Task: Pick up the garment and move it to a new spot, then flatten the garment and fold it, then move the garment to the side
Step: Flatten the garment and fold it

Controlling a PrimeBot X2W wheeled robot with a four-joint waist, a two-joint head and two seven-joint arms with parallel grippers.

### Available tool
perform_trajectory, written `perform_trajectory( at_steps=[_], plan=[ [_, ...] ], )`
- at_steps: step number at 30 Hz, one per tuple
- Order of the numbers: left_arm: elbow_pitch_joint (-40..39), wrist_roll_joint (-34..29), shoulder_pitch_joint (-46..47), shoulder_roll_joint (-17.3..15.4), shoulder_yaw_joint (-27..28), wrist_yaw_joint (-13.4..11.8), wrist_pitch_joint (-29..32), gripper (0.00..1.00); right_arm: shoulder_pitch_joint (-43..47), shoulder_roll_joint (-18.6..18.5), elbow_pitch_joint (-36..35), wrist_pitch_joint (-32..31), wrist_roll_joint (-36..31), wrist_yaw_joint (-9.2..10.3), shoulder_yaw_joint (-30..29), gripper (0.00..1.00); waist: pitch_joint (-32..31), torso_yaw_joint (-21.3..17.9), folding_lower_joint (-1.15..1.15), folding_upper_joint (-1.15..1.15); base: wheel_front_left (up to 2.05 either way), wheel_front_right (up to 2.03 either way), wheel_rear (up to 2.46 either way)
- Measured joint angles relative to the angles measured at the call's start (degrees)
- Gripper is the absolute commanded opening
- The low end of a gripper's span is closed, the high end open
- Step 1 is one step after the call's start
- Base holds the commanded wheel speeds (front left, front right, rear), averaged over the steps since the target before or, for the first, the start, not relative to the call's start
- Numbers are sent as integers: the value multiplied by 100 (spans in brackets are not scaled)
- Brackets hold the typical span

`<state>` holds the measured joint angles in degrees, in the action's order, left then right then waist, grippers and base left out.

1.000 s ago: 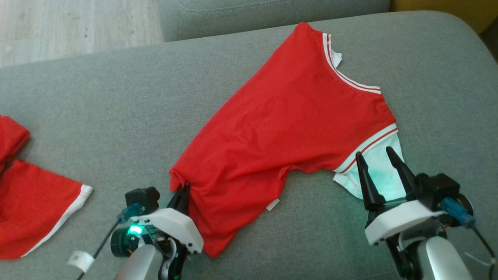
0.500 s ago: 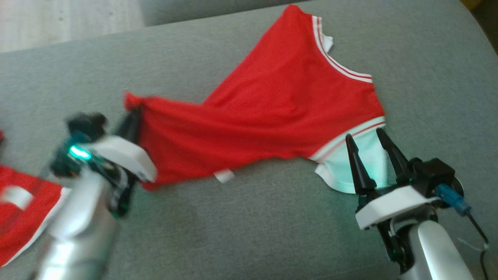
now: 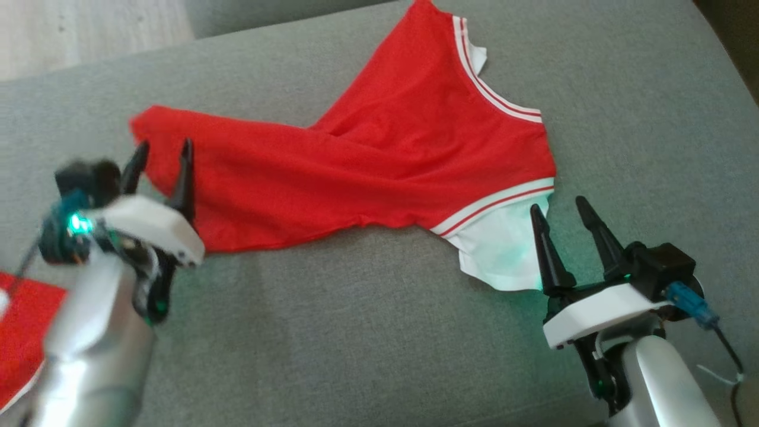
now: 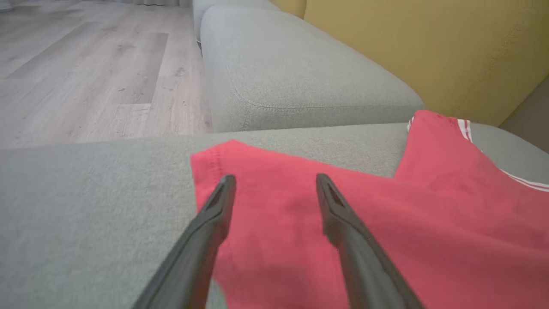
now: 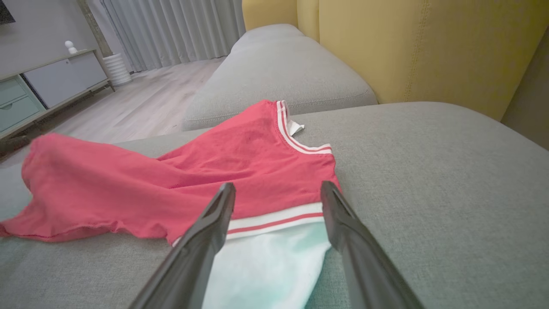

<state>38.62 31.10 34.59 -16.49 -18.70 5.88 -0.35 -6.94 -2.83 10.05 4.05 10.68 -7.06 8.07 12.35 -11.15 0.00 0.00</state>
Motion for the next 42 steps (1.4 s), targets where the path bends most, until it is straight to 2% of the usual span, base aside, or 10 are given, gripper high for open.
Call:
perform_trajectory(
  at_steps=[7,11,23,29,42],
  plan=[
    [-214,159,-894,372,53,-85,-1103,100,33,4,-10,-38,-99,0,-211,100,-332,243,-1,0,0,0,0],
    [-628,115,-1438,488,181,-210,-1355,100,146,4,-57,-160,-159,0,-268,100,-597,388,-1,0,0,0,0],
    [-2113,-403,-3067,559,575,-498,-1394,100,718,8,-311,-517,-246,0,-367,100,-1254,785,-2,0,0,0,0],
    [-2297,-490,-3306,532,586,-539,-1394,100,900,12,-441,-602,-247,0,-528,100,-1338,813,-1,0,0,0,0],
    [-2369,-492,-3303,517,545,-588,-1366,100,910,14,-493,-634,-216,0,-493,100,-1317,751,0,0,0,0,0]
  ],
)
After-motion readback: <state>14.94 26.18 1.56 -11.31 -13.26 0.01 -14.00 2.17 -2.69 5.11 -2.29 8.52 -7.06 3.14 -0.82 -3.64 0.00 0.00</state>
